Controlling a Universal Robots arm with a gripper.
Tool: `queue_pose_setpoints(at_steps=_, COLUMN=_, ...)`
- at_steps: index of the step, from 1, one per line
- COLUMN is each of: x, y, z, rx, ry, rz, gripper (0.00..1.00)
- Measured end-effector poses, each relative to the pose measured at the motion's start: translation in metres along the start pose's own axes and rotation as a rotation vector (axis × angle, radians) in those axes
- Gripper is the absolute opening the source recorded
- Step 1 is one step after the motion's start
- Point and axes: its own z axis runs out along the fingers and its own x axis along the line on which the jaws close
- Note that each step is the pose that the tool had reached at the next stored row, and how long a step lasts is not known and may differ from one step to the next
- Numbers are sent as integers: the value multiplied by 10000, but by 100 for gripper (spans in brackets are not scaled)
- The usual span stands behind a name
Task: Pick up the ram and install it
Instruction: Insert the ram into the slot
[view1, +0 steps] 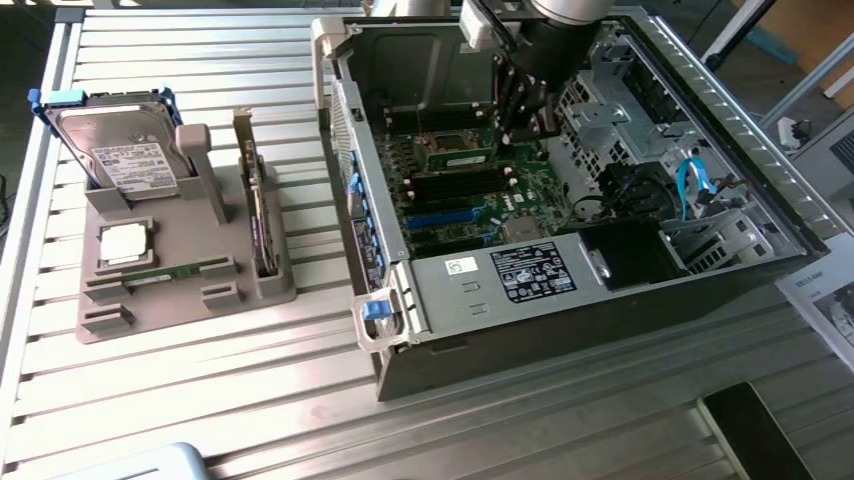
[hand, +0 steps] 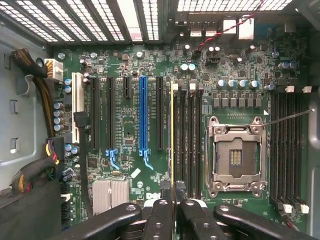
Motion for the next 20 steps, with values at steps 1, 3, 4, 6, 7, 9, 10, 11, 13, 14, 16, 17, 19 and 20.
queue_pose_setpoints(at_steps=1, x=0, y=0, z=12, rx=0, ry=-1, rz=0, gripper=12)
queue_pose_setpoints(at_steps=3, x=-2, y=-1, z=30, rx=0, ry=-1, rz=2, gripper=12)
queue_pose_setpoints(at_steps=4, x=-6, y=-2, z=41, rx=1, ry=-2, rz=2, gripper=12)
queue_pose_setpoints(at_steps=6, x=-26, y=-2, z=70, rx=1, ry=-1, rz=4, gripper=12)
queue_pose_setpoints(at_steps=7, x=-39, y=-3, z=100, rx=0, ry=-1, rz=6, gripper=12)
queue_pose_setpoints(at_steps=9, x=-44, y=-3, z=131, rx=0, ry=-1, rz=7, gripper=12)
queue_pose_setpoints(at_steps=10, x=-45, y=-3, z=150, rx=0, ry=-2, rz=8, gripper=12)
queue_pose_setpoints(at_steps=11, x=-46, y=-3, z=163, rx=1, ry=-2, rz=8, gripper=12)
queue_pose_setpoints(at_steps=13, x=-47, y=-4, z=191, rx=1, ry=-2, rz=8, gripper=12)
queue_pose_setpoints(at_steps=14, x=-47, y=-4, z=209, rx=0, ry=-1, rz=8, gripper=12)
queue_pose_setpoints(at_steps=16, x=-48, y=-5, z=247, rx=1, ry=-3, rz=8, gripper=12)
queue_pose_setpoints(at_steps=17, x=-49, y=-5, z=268, rx=0, ry=-2, rz=8, gripper=12)
queue_pose_setpoints(at_steps=19, x=-50, y=-5, z=309, rx=0, ry=0, rz=8, gripper=12)
queue_pose_setpoints(at_steps=20, x=-50, y=-5, z=318, rx=1, ry=-2, rz=8, gripper=12)
